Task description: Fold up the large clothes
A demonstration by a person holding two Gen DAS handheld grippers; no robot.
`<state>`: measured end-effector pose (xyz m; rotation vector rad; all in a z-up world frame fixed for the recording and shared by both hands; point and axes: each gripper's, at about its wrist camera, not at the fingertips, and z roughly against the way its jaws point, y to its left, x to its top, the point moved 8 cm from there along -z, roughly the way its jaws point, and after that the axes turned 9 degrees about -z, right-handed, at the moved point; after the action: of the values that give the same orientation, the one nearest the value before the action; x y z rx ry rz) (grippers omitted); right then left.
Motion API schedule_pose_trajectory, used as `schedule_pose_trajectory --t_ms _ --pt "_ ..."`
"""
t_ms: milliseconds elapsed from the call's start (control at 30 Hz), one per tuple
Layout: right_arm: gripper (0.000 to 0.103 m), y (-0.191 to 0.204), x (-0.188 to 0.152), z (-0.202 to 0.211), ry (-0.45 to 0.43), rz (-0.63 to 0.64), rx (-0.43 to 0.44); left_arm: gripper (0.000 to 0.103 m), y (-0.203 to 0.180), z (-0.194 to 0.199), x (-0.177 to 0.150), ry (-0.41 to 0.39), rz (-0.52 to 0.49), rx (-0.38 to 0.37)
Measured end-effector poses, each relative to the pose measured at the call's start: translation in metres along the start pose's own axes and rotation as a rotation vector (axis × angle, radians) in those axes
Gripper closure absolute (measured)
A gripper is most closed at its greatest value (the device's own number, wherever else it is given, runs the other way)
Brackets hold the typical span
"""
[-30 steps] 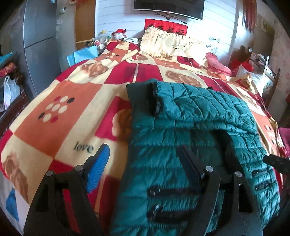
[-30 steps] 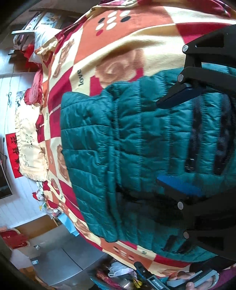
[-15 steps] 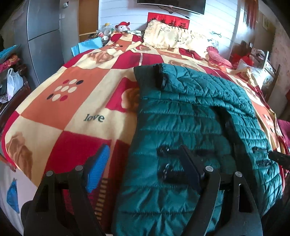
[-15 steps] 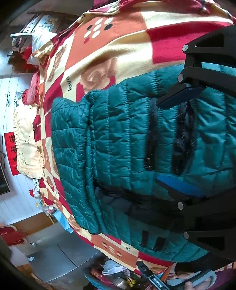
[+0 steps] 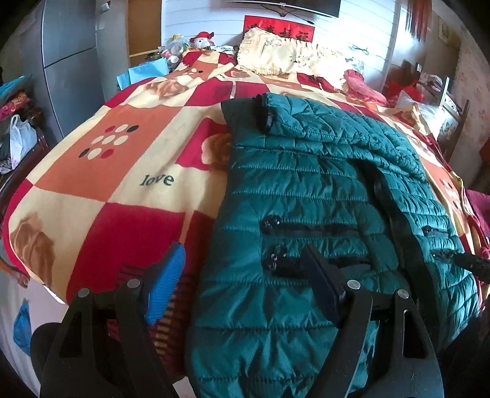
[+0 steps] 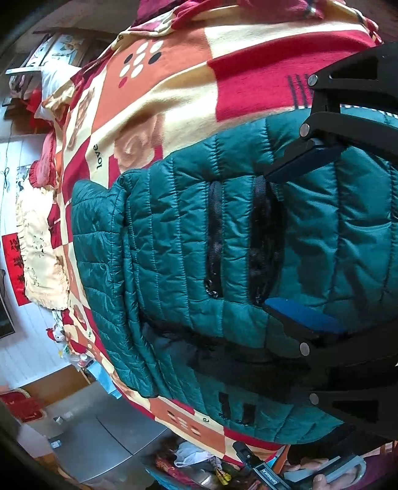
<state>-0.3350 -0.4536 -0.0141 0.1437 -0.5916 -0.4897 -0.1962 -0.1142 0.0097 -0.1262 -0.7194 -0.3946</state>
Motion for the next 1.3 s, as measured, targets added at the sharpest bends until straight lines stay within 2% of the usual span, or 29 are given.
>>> schedule_pose_trajectory --t_ms 600,767,1000,1200,1300 --pt "0.025 -0.026 -0.021 0.018 0.031 -0.002 -0.048 0.024 0.003 0.003 -0.028 0.054 -0.018 -0.022" --pt "0.025 -0.037 -0.025 0.021 0.038 -0.016 -0.062 0.024 0.01 0.004 -0.041 0.086 -0.011 -0.063" --pt "0.025 -0.057 -0.029 0.025 0.055 -0.06 -0.071 0.024 0.03 0.008 -0.057 0.133 0.08 -0.164" --pt "0.023 -0.069 -0.035 0.021 0.095 -0.104 -0.03 0.024 0.023 0.0 -0.073 0.201 0.053 -0.198" --pt "0.023 -0.074 -0.038 0.019 0.115 -0.143 0.007 0.024 0.015 -0.005 -0.078 0.228 0.066 -0.241"
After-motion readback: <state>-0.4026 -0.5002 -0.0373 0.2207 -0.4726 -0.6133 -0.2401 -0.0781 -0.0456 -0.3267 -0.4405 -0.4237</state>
